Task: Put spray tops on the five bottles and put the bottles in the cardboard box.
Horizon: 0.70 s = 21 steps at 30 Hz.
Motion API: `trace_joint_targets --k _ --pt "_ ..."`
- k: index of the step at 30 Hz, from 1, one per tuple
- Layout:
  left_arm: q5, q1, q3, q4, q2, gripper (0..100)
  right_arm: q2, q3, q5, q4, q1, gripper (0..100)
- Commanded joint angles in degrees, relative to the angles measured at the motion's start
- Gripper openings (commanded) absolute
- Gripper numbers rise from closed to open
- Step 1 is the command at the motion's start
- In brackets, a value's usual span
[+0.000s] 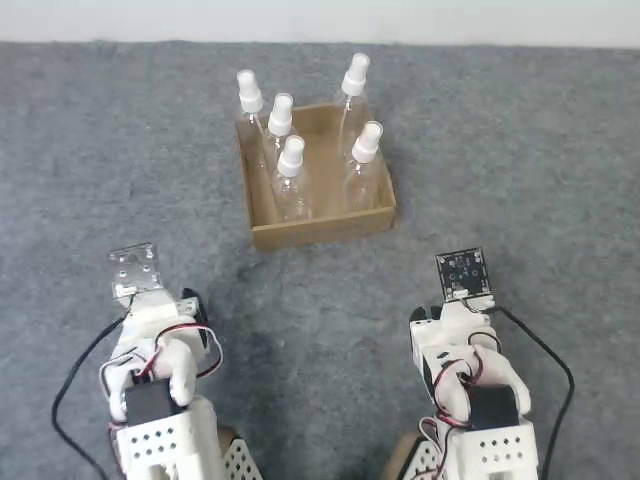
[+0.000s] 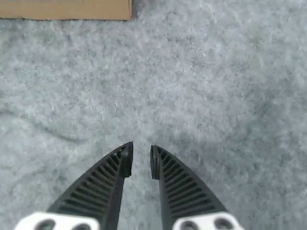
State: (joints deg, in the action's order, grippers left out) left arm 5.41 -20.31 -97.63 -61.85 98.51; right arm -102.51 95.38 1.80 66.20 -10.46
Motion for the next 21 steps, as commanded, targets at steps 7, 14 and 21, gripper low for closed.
trace_joint_targets --k 7,14,21 --pt "-0.2 -1.1 0.9 -4.3 1.2 9 -1.5 1.0 -0.3 8.8 0.5 0.6" --pt "0.0 -0.7 1.1 -4.9 1.2 9 -1.5 1.0 -0.3 8.8 0.5 0.6" --pt "0.0 -0.7 1.1 -4.7 1.2 9 -1.5 1.0 -0.3 8.8 0.5 0.6"
